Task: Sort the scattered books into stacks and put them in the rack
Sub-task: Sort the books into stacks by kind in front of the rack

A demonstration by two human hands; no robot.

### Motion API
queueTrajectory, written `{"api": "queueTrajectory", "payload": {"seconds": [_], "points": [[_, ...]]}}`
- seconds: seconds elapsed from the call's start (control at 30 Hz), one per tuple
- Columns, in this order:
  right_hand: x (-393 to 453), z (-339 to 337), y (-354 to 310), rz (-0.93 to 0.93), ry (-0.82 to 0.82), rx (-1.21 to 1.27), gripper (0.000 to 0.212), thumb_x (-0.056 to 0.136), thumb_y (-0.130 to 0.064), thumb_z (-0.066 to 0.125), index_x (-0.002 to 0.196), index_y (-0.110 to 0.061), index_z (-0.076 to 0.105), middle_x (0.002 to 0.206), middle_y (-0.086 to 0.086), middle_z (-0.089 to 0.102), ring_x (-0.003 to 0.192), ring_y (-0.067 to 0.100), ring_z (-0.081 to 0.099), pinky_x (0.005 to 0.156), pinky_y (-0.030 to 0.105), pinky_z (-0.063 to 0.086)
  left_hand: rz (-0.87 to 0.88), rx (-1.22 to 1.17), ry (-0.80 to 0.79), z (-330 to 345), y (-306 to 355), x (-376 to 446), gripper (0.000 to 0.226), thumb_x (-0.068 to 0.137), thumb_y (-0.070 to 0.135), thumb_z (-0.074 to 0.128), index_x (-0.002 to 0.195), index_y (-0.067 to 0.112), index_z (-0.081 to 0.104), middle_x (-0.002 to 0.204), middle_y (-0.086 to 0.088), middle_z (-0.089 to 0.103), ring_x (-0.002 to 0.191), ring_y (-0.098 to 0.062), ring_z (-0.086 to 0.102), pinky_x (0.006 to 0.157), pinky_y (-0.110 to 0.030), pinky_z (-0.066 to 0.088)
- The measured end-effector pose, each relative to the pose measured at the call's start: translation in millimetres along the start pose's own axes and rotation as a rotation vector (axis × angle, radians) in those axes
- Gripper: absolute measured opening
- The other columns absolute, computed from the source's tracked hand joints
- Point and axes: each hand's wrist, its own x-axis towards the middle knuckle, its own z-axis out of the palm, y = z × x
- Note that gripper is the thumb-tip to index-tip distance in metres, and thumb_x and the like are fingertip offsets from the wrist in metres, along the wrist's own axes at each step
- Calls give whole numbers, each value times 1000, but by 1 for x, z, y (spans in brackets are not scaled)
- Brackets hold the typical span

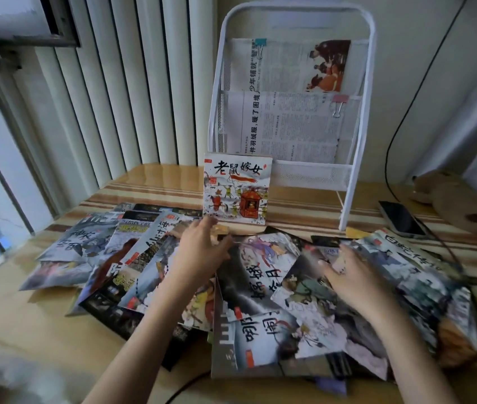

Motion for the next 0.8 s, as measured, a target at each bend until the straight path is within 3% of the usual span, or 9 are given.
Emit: {"api": "queueTrajectory", "payload": {"seconds": [0.13,0.27,0.4,0.47,0.53,0.6,0.63,0.73,0.8], "points": [[-15,8,13,2,-87,-189,72,88,-70,19,149,-32,11,159,-3,2,145,33,-4,109,68,0,-60,-71,-126,3,11,-23,47,87,27,64,126,12,44,111,-2,58,84,-13,54,62,-21,47],[-22,21,6,-65,-16,-234,69,91,-66,6,150,-31,1,159,-2,-9,144,29,-13,109,65,-10,-198,-553,-71,6,12,-23,77,72,0,76,136,17,36,139,-11,46,109,-25,56,80,-42,57],[-18,26,8,-69,37,-250,69,91,-64,5,151,-30,1,158,-3,-8,145,27,-11,109,64,-10,-232,-721,-28,5,12,-23,85,70,-13,72,140,19,36,144,-16,40,125,-30,47,58,-18,50],[-14,27,8,-71,64,-255,69,91,-65,6,151,-30,3,159,-2,-5,145,27,-9,110,64,-9,-262,-798,-56,3,11,-21,90,69,-13,73,143,17,32,141,-17,44,122,-29,50,58,-18,49],[-7,28,8,-68,80,-254,69,91,-65,6,151,-30,5,159,-2,-3,145,27,-8,110,64,-8,-296,-915,-101,-1,10,-16,90,69,-12,73,145,10,30,132,-18,54,110,-27,59,70,-30,56],[-3,28,6,-61,85,-257,70,91,-65,5,151,-29,6,159,-2,-2,145,27,-7,110,64,-8,-269,-922,-152,-1,13,-12,78,72,-10,71,141,5,38,121,-13,62,101,-26,64,81,-39,56],[-2,28,5,-58,87,-258,70,91,-65,5,151,-29,6,159,-1,-2,145,28,-6,110,65,-8,-211,-847,-163,0,17,-11,67,74,-8,70,135,5,46,114,-6,66,97,-22,66,78,-35,57],[-1,29,5,-60,102,-260,69,91,-63,5,151,-29,6,159,-2,-2,145,28,-6,110,65,-8,-28,-595,-143,3,33,-8,55,81,1,67,125,29,49,105,15,61,88,-1,60,64,-15,52],[-2,30,5,-59,104,-264,68,92,-62,5,151,-28,4,159,-2,-3,145,27,-7,110,64,-8,-30,-726,-256,3,38,-4,63,84,3,64,128,40,39,108,16,58,91,-5,62,67,-20,55]]}}
